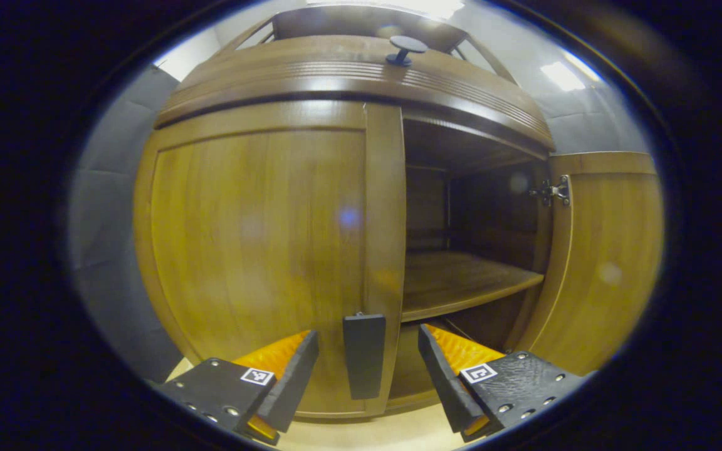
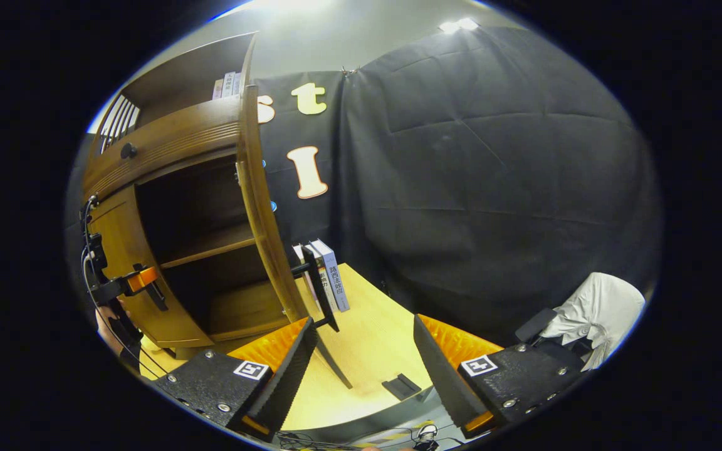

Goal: Open the right door of the double-door shoe cabinet with the right hand, and open the left door with the left hand.

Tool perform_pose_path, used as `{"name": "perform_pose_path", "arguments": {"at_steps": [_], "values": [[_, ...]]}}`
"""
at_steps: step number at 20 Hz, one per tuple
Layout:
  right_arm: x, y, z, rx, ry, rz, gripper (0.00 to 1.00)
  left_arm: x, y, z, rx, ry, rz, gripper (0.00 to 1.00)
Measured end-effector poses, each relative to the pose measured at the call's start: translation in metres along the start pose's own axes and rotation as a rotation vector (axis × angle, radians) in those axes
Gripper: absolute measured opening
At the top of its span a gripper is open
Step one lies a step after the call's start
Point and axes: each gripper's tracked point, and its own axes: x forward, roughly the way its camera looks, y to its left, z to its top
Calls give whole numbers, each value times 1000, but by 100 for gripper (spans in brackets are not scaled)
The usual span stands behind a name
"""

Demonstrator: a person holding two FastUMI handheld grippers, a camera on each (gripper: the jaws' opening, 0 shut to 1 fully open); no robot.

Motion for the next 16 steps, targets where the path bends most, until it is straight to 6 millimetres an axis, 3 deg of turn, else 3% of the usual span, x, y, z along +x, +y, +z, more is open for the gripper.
{"name": "perform_pose_path", "arguments": {"at_steps": [1,2,4,6,10,12,14,16], "values": [[-5,7,-4,-5,3,-1,95,5,2,-3,-13,6,-3,82],[-9,15,-7,-7,3,4,95,14,9,-6,-24,10,23,70],[-8,32,-14,-11,19,26,96,12,14,-13,-46,29,28,46],[-9,44,-21,-14,27,52,92,10,6,-10,-69,9,0,41],[-3,64,-23,21,21,103,92,11,3,-14,-24,-8,1,31],[2,71,-28,36,27,118,92,10,2,-15,-51,2,-7,32],[10,73,-40,51,60,111,96,8,3,-16,-40,2,-4,31],[14,81,-47,83,92,126,96,6,3,-17,-46,6,0,24]]}}
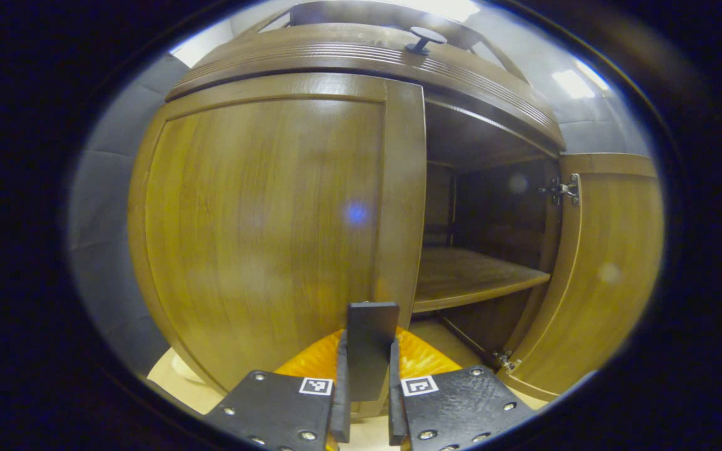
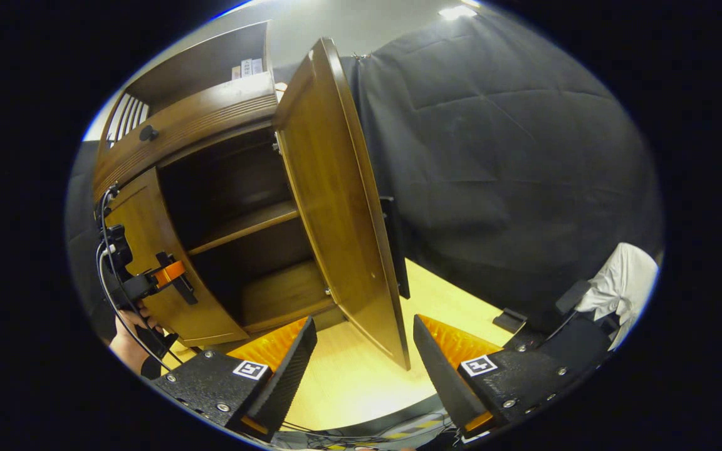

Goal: Open the right door of the double-door shoe cabinet with the right hand, and open the left door with the left hand.

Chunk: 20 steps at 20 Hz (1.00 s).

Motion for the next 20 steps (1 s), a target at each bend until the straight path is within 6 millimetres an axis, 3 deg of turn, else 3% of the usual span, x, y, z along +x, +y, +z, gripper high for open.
{"name": "perform_pose_path", "arguments": {"at_steps": [2,3,6,10,14,15,19,20], "values": [[2,4,-2,9,14,13,92,0,-1,-1,-13,0,-3,28],[2,5,-2,7,11,15,96,-1,-1,-2,-12,2,-3,32],[2,7,0,-8,-3,31,92,0,0,-1,-11,-3,4,19],[13,28,-1,-33,8,78,92,0,0,-1,-27,-5,4,19],[15,44,-14,-72,52,129,92,1,-1,0,-25,-7,1,19],[16,49,-14,-79,54,142,96,0,-1,-1,-23,-4,-2,19],[15,64,-20,-103,53,178,92,0,-2,-1,-42,-7,-11,19],[15,68,-20,-105,53,186,96,0,-3,0,-43,-10,-12,19]]}}
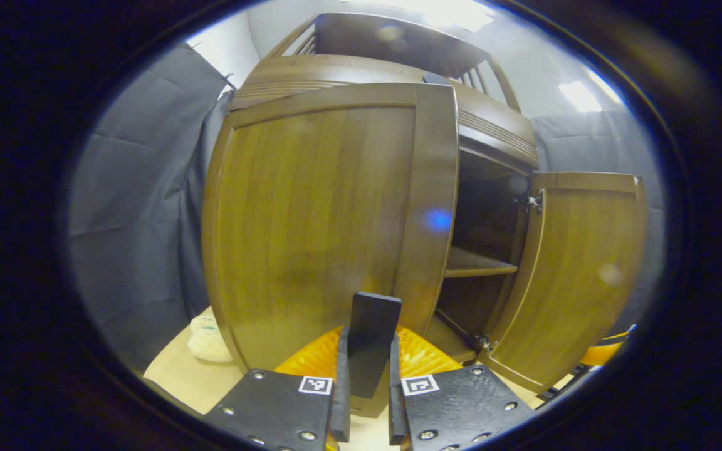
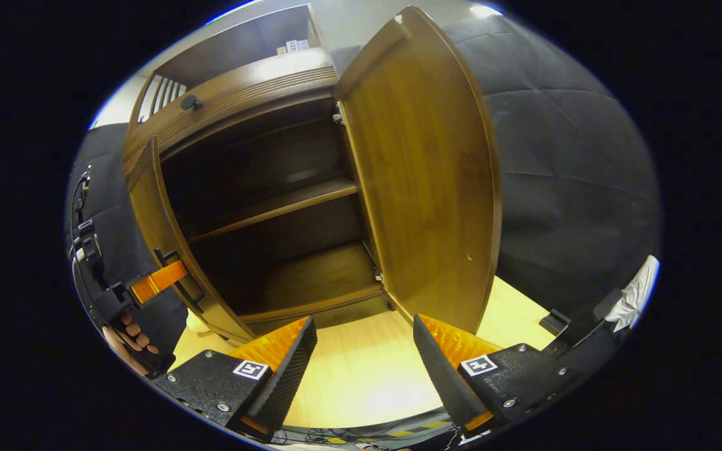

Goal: Open the right door of the double-door shoe cabinet with the right hand, and open the left door with the left hand.

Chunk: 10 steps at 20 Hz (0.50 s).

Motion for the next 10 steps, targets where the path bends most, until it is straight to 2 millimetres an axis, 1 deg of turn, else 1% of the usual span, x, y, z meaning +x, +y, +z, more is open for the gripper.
{"name": "perform_pose_path", "arguments": {"at_steps": [1,3,4,5,6,7,8,10], "values": [[2,3,-1,-3,0,7,92,-2,0,2,7,0,-2,21],[3,8,-2,-9,1,19,92,-4,1,7,17,-5,-3,27],[3,11,-2,-10,1,27,92,-3,1,7,11,-7,-2,13],[4,14,-2,-13,2,34,96,-3,0,6,3,-11,-2,20],[5,17,-3,-17,3,41,92,-3,1,6,0,-14,1,27],[5,20,-4,-22,5,48,92,-3,1,7,2,-17,6,27],[5,23,-5,-26,9,55,92,-3,2,8,3,-18,14,13],[7,27,-9,-31,19,73,92,-2,3,9,2,-23,33,13]]}}
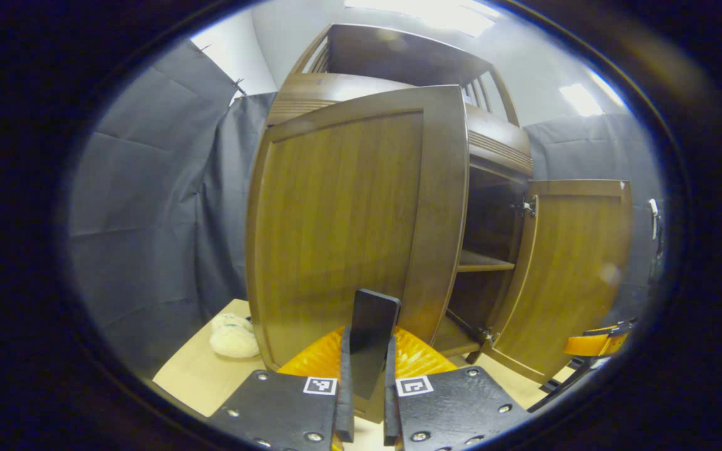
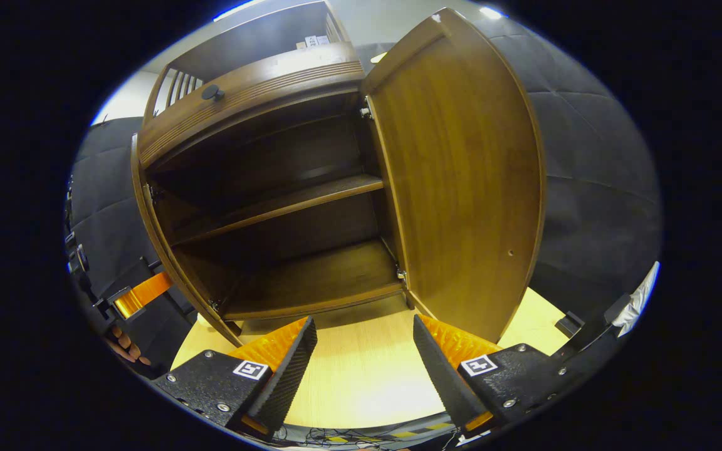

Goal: Open the right door of the double-door shoe cabinet with the right hand, and open the left door with the left hand.

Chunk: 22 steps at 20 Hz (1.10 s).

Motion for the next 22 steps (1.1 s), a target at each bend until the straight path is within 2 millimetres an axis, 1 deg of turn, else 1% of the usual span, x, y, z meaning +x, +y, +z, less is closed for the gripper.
{"name": "perform_pose_path", "arguments": {"at_steps": [2,3,4,7,8,9,10,11,12,13,15,16,17,18,19,20,21,22], "values": [[3,9,-3,-3,8,19,92,2,1,1,2,-8,19,14],[4,13,-4,-6,11,29,96,-1,3,4,4,-12,26,14],[6,17,-5,-10,14,39,92,0,3,5,3,-16,35,14],[11,30,-8,-25,24,74,92,3,6,4,-4,-27,70,14],[12,34,-9,-30,26,83,96,7,9,5,-3,-32,98,14],[13,37,-11,-34,27,95,92,6,11,5,9,-34,116,14],[14,42,-12,-37,31,105,92,7,13,6,9,-39,124,14],[14,46,-14,-39,32,117,92,6,13,6,-3,-44,130,10],[15,50,-15,-43,35,127,92,7,13,7,-19,-47,128,14],[15,52,-17,-48,39,135,92,7,13,3,-32,-50,123,9],[16,55,-18,-58,39,143,92,10,16,-4,-36,-59,104,9],[15,55,-18,-61,37,143,96,7,15,1,-31,-63,103,9],[15,55,-19,-64,37,143,96,7,17,-1,-25,-66,112,5],[14,54,-18,-66,38,141,96,8,19,-1,-18,-69,120,9],[14,53,-18,-66,39,137,92,8,21,-3,-14,-73,133,5],[14,50,-17,-66,40,132,92,10,21,-2,-15,-84,136,12],[13,48,-16,-66,40,127,91,12,20,0,-17,-105,142,8],[13,46,-15,-68,41,121,91,16,21,3,-20,-121,143,8]]}}
